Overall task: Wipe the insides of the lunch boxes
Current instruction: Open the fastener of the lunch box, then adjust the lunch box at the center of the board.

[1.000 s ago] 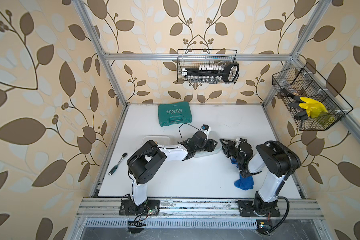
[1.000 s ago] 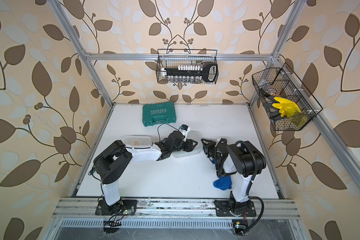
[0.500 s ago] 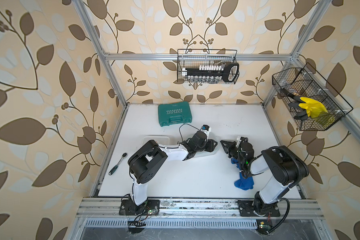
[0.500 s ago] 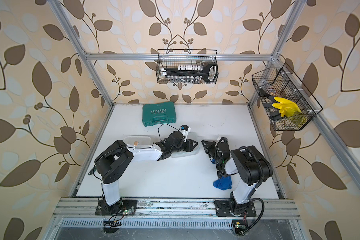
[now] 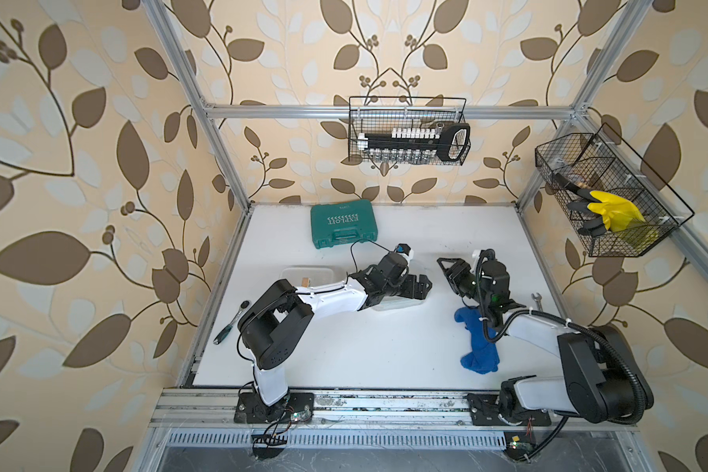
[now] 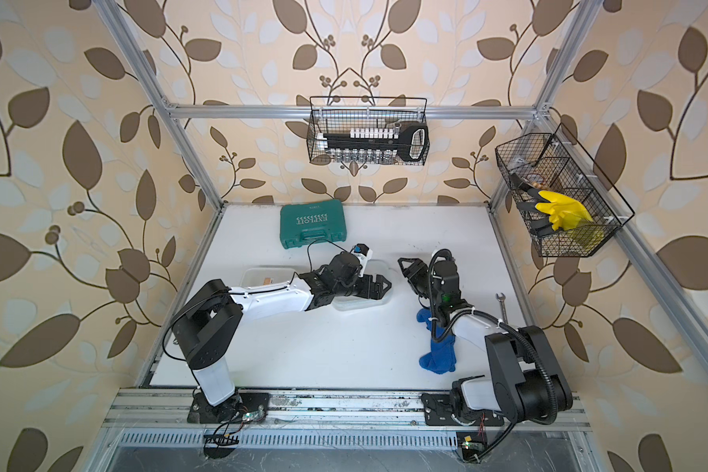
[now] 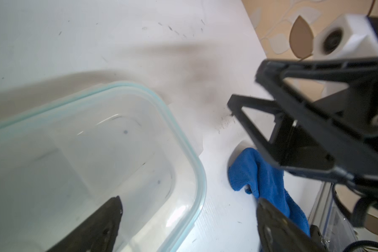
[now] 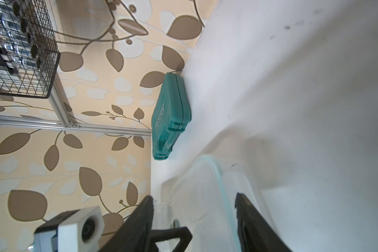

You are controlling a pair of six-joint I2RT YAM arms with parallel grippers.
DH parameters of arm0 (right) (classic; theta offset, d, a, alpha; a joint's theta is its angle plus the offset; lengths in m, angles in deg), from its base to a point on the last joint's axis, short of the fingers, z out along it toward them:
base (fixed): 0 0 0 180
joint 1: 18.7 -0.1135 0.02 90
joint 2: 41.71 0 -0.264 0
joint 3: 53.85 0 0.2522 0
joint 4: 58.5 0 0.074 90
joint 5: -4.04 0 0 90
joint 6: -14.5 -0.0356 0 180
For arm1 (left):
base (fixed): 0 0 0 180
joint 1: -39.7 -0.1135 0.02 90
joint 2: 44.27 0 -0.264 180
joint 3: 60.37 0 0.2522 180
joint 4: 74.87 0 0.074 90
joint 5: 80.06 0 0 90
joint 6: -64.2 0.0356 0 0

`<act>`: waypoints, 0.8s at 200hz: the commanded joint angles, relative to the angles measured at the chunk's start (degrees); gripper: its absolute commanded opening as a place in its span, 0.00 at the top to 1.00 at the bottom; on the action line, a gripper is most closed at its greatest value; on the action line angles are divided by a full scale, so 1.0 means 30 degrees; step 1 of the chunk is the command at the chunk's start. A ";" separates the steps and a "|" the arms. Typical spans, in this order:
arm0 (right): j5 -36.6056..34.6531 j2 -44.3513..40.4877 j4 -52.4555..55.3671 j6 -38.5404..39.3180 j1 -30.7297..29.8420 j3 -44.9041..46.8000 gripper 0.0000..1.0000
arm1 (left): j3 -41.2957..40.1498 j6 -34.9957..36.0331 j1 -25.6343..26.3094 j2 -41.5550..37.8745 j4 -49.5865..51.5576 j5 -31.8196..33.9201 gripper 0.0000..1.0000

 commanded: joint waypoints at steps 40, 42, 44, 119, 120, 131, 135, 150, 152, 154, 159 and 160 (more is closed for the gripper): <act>-0.0717 -0.3342 0.6148 0.1478 -0.0755 0.1078 0.33 | 0.3121 0.3282 -0.4114 -0.0725 0.5719 -0.0516 0.01; -0.0757 -0.3399 0.6097 0.1422 -0.0833 0.1179 0.33 | 0.3117 0.3301 -0.4281 -0.0652 0.5688 -0.0656 0.01; -0.0789 -0.3494 0.6048 0.1350 -0.0955 0.1300 0.33 | 0.3130 0.3313 -0.4404 -0.0545 0.5629 -0.0881 0.01; -0.1993 -0.0619 0.3112 0.0809 -0.5439 0.1379 0.32 | 0.2233 0.3867 -0.5255 0.1820 0.3915 -0.3163 0.07; -0.2017 -0.0583 0.3102 0.0779 -0.5439 0.1369 0.32 | 0.2191 0.3846 -0.5255 0.1808 0.3854 -0.3187 0.07; -0.2262 -0.0450 0.3251 0.0830 -0.5469 0.1246 0.32 | 0.1601 0.3537 -0.5256 0.1682 0.3281 -0.3560 0.07; -0.2342 -0.0406 0.3343 0.0851 -0.5461 0.1180 0.32 | 0.1404 0.3417 -0.5255 0.1628 0.3100 -0.3688 0.06; -0.2581 -0.0267 0.3664 0.1037 -0.5469 0.0902 0.32 | 0.0896 0.3090 -0.5255 0.1491 0.2645 -0.4107 0.07; -0.2608 -0.0279 0.3682 0.1063 -0.5469 0.0850 0.32 | 0.0825 0.3033 -0.5255 0.1463 0.2598 -0.4139 0.07; -0.2644 -0.0261 0.3701 0.1077 -0.5469 0.0822 0.32 | 0.0741 0.2975 -0.5255 0.1463 0.2535 -0.4169 0.07; -0.2689 -0.0184 0.3769 0.1155 -0.5469 0.0710 0.32 | 0.0543 0.2827 -0.5255 0.1359 0.2359 -0.4305 0.07; -0.2716 -0.0161 0.3782 0.1172 -0.5469 0.0669 0.32 | 0.0496 0.2798 -0.5255 0.1342 0.2300 -0.4330 0.07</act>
